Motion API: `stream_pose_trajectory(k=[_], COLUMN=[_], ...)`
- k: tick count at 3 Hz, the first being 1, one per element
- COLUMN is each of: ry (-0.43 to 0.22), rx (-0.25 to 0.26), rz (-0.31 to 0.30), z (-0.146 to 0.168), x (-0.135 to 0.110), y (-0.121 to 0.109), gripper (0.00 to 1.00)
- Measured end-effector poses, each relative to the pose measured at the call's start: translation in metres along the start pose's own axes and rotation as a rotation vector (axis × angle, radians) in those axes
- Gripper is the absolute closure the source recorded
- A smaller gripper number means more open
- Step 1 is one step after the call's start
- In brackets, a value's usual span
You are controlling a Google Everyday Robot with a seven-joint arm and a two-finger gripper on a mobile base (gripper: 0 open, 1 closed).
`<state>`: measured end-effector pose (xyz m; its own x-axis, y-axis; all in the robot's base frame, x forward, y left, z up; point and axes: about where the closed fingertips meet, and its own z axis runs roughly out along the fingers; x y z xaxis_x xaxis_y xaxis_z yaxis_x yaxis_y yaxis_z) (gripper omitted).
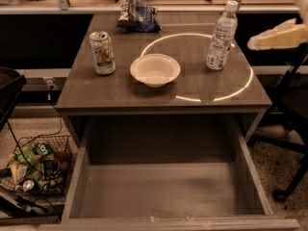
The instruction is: Place blue plastic bottle into top drawer
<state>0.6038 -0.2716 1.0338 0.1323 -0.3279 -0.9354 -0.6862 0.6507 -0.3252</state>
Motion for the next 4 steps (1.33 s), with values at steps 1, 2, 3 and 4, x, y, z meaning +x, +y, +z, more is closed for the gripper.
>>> stream_pose_trajectory(k=[1,2,3,4], ry=[0.018,0.027,0.007,-0.006], rx=[0.002,-0.009,-0.002,0.002], rz=[0.018,0.016,0.113,0.213], z=[0.013,0.02,0.035,0.051], x=[0.013,0.013,0.022,0.031], y=[0.003,0.001,-0.015,-0.028], gripper=[0.0,0.0,0.0,0.0])
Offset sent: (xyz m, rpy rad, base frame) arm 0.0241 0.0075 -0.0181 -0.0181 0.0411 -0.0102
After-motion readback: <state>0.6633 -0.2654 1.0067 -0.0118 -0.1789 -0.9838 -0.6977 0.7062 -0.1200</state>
